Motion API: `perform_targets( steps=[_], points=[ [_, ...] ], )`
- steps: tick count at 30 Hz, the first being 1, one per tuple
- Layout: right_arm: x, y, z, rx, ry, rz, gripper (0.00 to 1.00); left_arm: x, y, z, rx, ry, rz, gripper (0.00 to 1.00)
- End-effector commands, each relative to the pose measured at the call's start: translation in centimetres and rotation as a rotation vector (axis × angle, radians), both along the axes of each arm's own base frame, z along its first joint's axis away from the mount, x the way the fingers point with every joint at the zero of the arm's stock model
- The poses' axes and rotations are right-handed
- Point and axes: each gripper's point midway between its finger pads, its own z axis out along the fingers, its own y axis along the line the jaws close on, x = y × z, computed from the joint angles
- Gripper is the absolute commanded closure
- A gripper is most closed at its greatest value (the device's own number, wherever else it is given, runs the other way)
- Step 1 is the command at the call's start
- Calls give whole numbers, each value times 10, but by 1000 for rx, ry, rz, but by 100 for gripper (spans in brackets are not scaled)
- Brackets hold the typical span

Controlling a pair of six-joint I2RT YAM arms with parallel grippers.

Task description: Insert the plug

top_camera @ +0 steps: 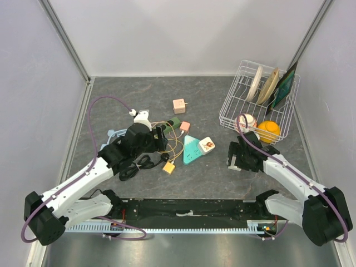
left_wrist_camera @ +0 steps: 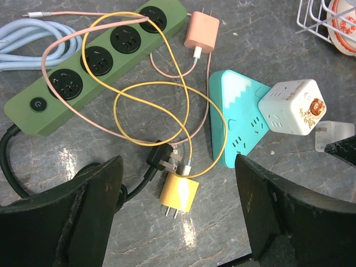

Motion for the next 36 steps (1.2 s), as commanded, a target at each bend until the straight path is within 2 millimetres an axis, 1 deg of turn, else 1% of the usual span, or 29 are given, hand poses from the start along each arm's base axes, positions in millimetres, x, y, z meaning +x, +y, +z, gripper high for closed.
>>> perform_targets(
  steps=[1, 6, 8, 9, 10, 12, 13, 15, 16, 18, 19, 20, 21, 22, 23, 24, 25, 26, 27, 28, 29, 30, 31, 32, 33, 35, 36],
  points=[
    [10, 5, -4, 2, -15, 23, 6, 4, -8, 13, -24, -20, -25, 12],
    [12, 9, -9, -28, -14, 50, 14, 3, -14, 14, -45, -11, -40, 13],
    [11, 11, -12, -46, -8, 62, 22, 3, -17, 15, -55, -5, -51, 13],
    [11, 12, -12, -52, -9, 65, 28, 2, -18, 16, -60, -4, -53, 13],
    [9, 13, -12, -69, -16, 74, 38, 1, -20, 16, -67, 0, -62, 13],
    [9, 14, -10, -79, -31, 75, 47, 0, -22, 18, -83, 5, -69, 13],
    [9, 19, -5, -75, -53, 93, 56, -2, -25, 19, -95, 11, -80, 13],
    [9, 23, 1, -86, -81, 110, 68, -4, -29, 21, -115, 21, -94, 13],
    [8, 33, 9, -73, -111, 145, 77, -7, -33, 23, -130, 31, -113, 13],
    [9, 42, 20, -71, -150, 178, 82, -10, -39, 26, -161, 46, -130, 13],
    [9, 56, 33, -45, -189, 221, 86, -13, -44, 27, -184, 61, -156, 13],
    [9, 63, 40, -35, -211, 243, 87, -14, -49, 29, -207, 63, -171, 12],
    [12, 73, 53, -8, -251, 265, 87, -15, -53, 31, -233, 69, -175, 12],
    [8, 85, 63, 20, -281, 305, 88, -23, -61, 34, -272, 93, -218, 12],
    [8, 92, 71, 37, -305, 325, 88, -23, -67, 38, -303, 88, -233, 12],
    [11, 101, 85, 65, -346, 340, 88, -25, -72, 39, -336, 103, -241, 12],
    [6, 112, 94, 84, -372, 381, 88, -30, -79, 43, -371, 113, -276, 12],
    [6, 117, 100, 92, -391, 396, 89, -30, -85, 46, -402, 104, -297, 12],
    [4, 130, 112, 114, -430, 430, 90, -36, -92, 51, -449, 119, -329, 13],
    [3, 135, 118, 118, -451, 451, 90, -38, -97, 52, -474, 125, -344, 12],
    [2, 142, 123, 129, -468, 472, 90, -40, -100, 49, -491, 139, -355, 12],
    [-3, 156, 132, 157, -500, 511, 91, -42, -108, 55, -526, 136, -373, 12],
    [-5, 162, 136, 163, -514, 530, 90, -43, -110, 55, -528, 141, -376, 12],
    [-7, 168, 140, 168, -531, 550, 91, -43, -113, 52, -522, 147, -377, 13],
    [-12, 180, 146, 187, -553, 581, 91, -43, -116, 50, -512, 149, -376, 13],
    [-15, 187, 153, 189, -583, 599, 91, -44, -119, 46, -500, 150, -370, 12],
    [-18, 194, 157, 204, -596, 614, 92, -41, -118, 40, -483, 155, -346, 12]
  ],
)
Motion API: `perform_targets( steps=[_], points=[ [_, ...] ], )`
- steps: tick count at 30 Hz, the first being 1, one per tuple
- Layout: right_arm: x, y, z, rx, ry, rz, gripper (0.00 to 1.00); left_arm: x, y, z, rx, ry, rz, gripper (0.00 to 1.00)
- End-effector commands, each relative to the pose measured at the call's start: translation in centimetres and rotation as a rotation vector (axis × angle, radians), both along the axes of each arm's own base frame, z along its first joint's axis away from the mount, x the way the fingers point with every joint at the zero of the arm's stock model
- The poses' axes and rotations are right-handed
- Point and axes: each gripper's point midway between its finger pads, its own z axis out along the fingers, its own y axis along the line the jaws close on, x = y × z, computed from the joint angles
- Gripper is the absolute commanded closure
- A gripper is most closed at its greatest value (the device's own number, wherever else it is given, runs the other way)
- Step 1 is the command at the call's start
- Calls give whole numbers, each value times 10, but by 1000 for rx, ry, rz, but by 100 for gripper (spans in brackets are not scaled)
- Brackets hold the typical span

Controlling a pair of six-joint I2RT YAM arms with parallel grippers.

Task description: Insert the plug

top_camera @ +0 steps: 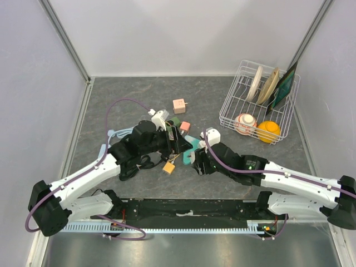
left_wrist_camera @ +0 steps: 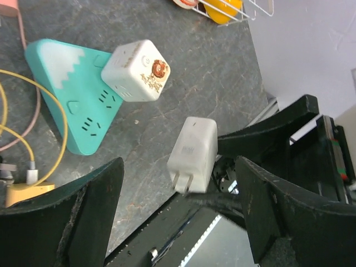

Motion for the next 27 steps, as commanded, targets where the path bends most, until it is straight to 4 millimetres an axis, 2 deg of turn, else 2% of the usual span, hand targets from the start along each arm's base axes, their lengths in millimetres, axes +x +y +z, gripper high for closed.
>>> perform_targets(
  steps=[1, 3, 11, 17, 19, 23, 24, 25, 26, 27],
  points=[
    [7, 32, 45, 107, -133, 29, 93, -1, -13, 2, -45, 23, 5, 13],
    [5, 37, 51, 131, -144, 37, 93, -2, -13, -5, -27, 42, 8, 14],
    [13, 33, 62, 165, -185, -16, 96, -16, -14, -16, -26, 73, 17, 20],
    [13, 41, 66, 212, -187, -7, 96, -20, -24, -15, -45, 68, -13, 30],
    [11, 43, 67, 228, -183, -1, 96, -20, -26, -16, -46, 69, -15, 36],
    [9, 42, 65, 249, -180, 3, 95, -19, -28, -9, -80, 50, -17, 56],
    [10, 42, 65, 254, -182, -1, 95, -19, -27, -9, -84, 48, -15, 69],
    [9, 42, 63, 263, -179, -5, 94, -19, -27, -8, -91, 47, -12, 75],
    [9, 42, 63, 271, -181, -4, 86, -19, -25, -3, -103, 36, -3, 81],
    [8, 42, 63, 278, -179, -5, 81, -19, -24, -2, -109, 30, 3, 96]
  ],
)
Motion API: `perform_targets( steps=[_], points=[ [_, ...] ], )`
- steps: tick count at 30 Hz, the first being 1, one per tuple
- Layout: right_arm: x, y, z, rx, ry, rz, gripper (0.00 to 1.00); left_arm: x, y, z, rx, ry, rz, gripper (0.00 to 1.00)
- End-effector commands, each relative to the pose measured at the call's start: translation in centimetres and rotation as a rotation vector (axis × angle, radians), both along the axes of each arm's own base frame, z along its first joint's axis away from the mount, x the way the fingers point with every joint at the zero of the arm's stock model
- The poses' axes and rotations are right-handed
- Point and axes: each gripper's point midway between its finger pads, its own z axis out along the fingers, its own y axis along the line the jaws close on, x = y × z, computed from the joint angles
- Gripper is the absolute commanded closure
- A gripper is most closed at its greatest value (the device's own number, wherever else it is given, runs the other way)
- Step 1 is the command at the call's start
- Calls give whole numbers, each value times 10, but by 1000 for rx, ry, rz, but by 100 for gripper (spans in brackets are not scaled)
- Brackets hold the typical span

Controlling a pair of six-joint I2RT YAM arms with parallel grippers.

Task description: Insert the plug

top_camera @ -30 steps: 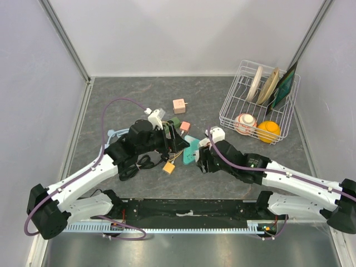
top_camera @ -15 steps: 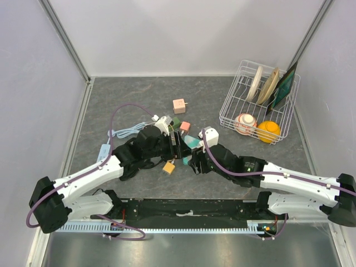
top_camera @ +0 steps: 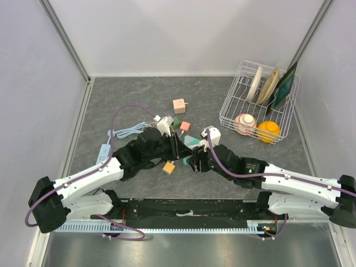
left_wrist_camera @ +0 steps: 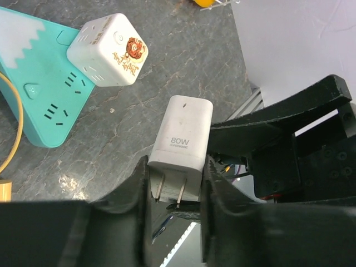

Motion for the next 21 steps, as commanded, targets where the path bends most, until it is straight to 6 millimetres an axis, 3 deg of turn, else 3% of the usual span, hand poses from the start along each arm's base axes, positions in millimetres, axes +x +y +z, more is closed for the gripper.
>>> perform_targets(
  steps=[1, 4, 8, 9, 10, 12, 16, 17, 18, 21],
  points=[
    [3, 13, 34, 166, -49, -4, 76, 4, 4, 10, -52, -21, 50, 98],
    [0, 15, 41, 187, -47, 11, 45, 6, 8, 21, -83, -63, 67, 98],
    [1, 16, 53, 229, -43, 40, 21, 11, 21, 31, -135, -102, 105, 98],
    [1, 17, 54, 237, -33, 55, 16, 11, 24, 25, -140, -96, 107, 98],
    [2, 17, 59, 259, -28, 71, 8, 15, 30, 37, -189, -120, 124, 98],
    [0, 21, 65, 307, 3, 143, 4, 11, 35, 33, -224, -106, 98, 98],
    [-2, 26, 88, 413, 18, 240, 2, 14, 54, 47, -349, -119, 103, 98],
    [4, 23, 90, 428, 23, 236, 2, 10, 54, 57, -395, -149, 69, 98],
    [-1, 26, 97, 463, 26, 288, 3, 8, 56, 54, -414, -135, 64, 98],
    [0, 28, 104, 532, 45, 339, 10, 2, 61, 67, -496, -175, 30, 98]
  ],
)
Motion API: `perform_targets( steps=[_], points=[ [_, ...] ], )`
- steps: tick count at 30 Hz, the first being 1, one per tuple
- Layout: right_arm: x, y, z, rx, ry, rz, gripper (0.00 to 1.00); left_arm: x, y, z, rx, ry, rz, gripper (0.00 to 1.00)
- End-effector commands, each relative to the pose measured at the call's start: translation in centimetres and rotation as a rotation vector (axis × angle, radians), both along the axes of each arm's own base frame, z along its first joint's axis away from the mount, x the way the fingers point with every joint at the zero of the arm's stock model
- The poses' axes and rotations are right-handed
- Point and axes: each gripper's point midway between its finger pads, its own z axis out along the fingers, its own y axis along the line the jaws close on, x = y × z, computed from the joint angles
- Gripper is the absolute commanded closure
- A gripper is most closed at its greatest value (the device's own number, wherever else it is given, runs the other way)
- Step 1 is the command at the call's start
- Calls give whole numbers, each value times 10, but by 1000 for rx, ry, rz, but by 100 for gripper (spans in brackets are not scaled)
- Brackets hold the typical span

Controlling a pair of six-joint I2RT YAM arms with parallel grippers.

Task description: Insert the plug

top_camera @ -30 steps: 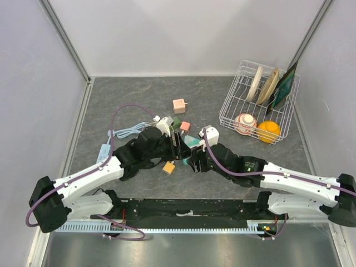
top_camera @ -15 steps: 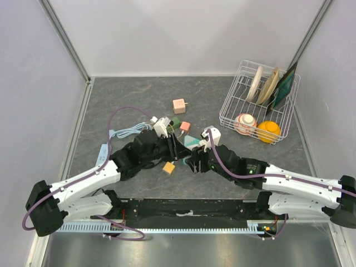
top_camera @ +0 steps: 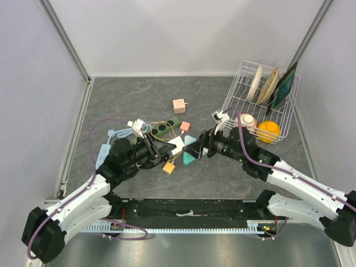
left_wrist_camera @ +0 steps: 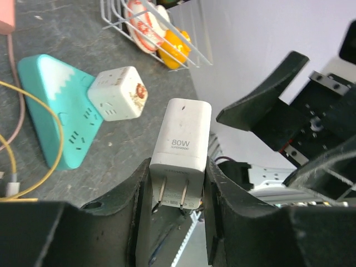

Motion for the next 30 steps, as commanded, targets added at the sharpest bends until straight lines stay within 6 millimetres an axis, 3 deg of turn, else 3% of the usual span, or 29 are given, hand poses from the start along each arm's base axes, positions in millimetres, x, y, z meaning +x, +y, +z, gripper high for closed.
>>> perform_targets(
  steps=[1, 11, 23, 28, 30],
  points=[
    [-14, 17, 45, 209, -8, 174, 12, -22, -5, 62, -238, -150, -132, 98],
    [-2, 19, 44, 260, 30, 216, 18, -39, -7, 91, -365, -235, -225, 98],
    [-4, 28, 51, 330, 51, 282, 42, -40, -14, 97, -365, -250, -268, 98],
    [-3, 31, 43, 324, 80, 292, 54, -36, -15, 101, -364, -266, -265, 98],
    [-4, 31, 42, 326, 85, 296, 64, -35, -16, 102, -360, -270, -266, 98]
  ],
)
